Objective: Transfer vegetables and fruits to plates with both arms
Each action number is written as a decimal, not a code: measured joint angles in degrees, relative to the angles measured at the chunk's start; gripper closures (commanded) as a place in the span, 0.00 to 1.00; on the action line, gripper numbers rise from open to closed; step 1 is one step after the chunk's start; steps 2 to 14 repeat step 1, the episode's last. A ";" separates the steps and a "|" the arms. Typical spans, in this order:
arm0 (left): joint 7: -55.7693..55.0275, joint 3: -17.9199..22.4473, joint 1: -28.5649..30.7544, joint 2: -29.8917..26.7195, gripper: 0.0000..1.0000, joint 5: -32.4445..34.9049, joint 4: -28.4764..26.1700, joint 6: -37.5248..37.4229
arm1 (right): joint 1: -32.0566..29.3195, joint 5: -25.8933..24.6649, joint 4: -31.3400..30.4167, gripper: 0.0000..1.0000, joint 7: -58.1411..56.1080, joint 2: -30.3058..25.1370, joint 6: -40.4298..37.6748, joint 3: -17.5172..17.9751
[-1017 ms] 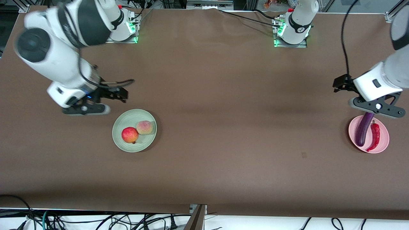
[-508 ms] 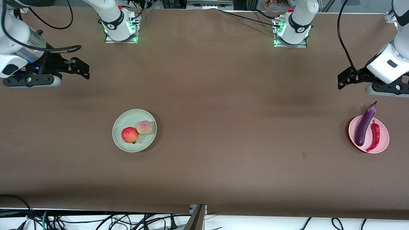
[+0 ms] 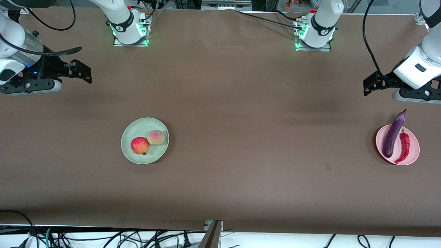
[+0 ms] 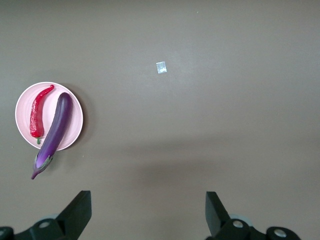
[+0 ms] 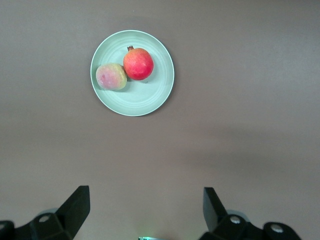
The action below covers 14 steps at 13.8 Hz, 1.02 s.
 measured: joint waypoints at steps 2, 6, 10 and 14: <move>0.00 0.00 0.00 0.00 0.00 0.00 0.00 0.00 | 0.06 -0.50 -0.01 0.00 -0.01 0.01 0.00 0.14; 0.00 0.00 0.00 0.00 0.00 0.00 0.00 0.00 | 0.06 -0.50 -0.01 0.00 -0.01 0.01 0.00 0.14; 0.00 0.00 0.00 0.00 0.00 0.00 0.00 0.00 | 0.06 -0.50 -0.01 0.00 -0.01 0.01 0.00 0.14; 0.00 0.00 0.00 0.00 0.00 0.00 0.00 0.00 | 0.06 -0.50 -0.01 0.00 -0.01 0.01 0.00 0.14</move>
